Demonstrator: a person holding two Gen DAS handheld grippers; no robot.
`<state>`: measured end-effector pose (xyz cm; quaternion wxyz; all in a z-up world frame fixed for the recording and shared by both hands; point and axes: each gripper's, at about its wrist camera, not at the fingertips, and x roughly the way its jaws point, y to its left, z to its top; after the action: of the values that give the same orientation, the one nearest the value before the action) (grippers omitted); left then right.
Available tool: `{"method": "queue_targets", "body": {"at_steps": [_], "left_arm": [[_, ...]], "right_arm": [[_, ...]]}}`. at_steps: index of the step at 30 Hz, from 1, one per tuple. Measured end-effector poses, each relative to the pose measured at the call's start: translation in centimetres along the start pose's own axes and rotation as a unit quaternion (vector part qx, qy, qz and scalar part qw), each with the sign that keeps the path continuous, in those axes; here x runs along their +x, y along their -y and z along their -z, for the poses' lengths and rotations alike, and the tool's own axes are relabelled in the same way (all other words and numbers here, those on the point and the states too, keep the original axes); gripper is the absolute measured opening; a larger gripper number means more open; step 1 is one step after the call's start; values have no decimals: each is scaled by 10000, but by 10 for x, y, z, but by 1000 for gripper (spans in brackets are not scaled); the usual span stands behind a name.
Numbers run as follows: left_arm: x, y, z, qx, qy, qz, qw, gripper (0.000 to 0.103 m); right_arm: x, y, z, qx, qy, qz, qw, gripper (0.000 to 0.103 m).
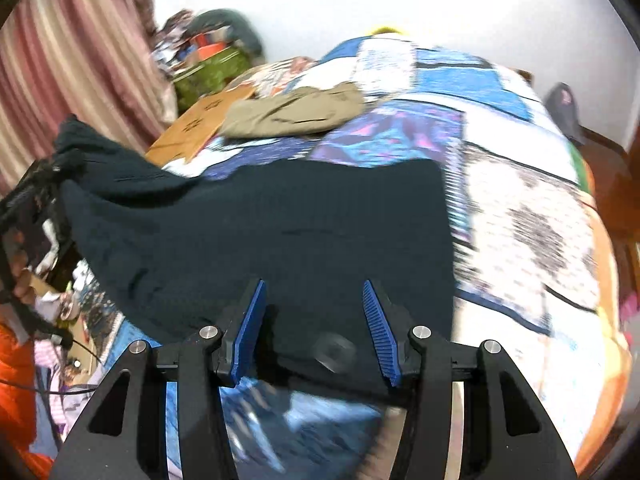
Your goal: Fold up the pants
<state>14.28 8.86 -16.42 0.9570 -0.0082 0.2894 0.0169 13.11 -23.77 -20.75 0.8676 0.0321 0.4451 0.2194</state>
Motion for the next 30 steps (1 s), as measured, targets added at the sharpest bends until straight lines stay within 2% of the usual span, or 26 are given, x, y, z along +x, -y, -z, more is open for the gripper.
{"method": "queue_targets", "body": {"at_steps": [4,13,19,24,27,30], "left_arm": [[-9,23,-16,159,187,175,9995,17],[-22,83,-42,397,396,567,9968,16],[-17,137,-57,655,331,967,9926,15],[-2,194,-53,932,97,1486,9844,14],[7,229,-36,1189,-155,1814,9761,14],[12,259,-12,1587,-384,1961,9669,14]], "right_arm": [[-10,22,13,237,31,146,9996,47],[1,29,23,283,118,-122,9995,49],[-1,35,29,313,248,-392,9984,50],[-3,38,32,341,312,-556,9974,49],[-10,41,33,381,316,-658,9966,49],[-19,47,36,448,336,-736,9957,47]]}}
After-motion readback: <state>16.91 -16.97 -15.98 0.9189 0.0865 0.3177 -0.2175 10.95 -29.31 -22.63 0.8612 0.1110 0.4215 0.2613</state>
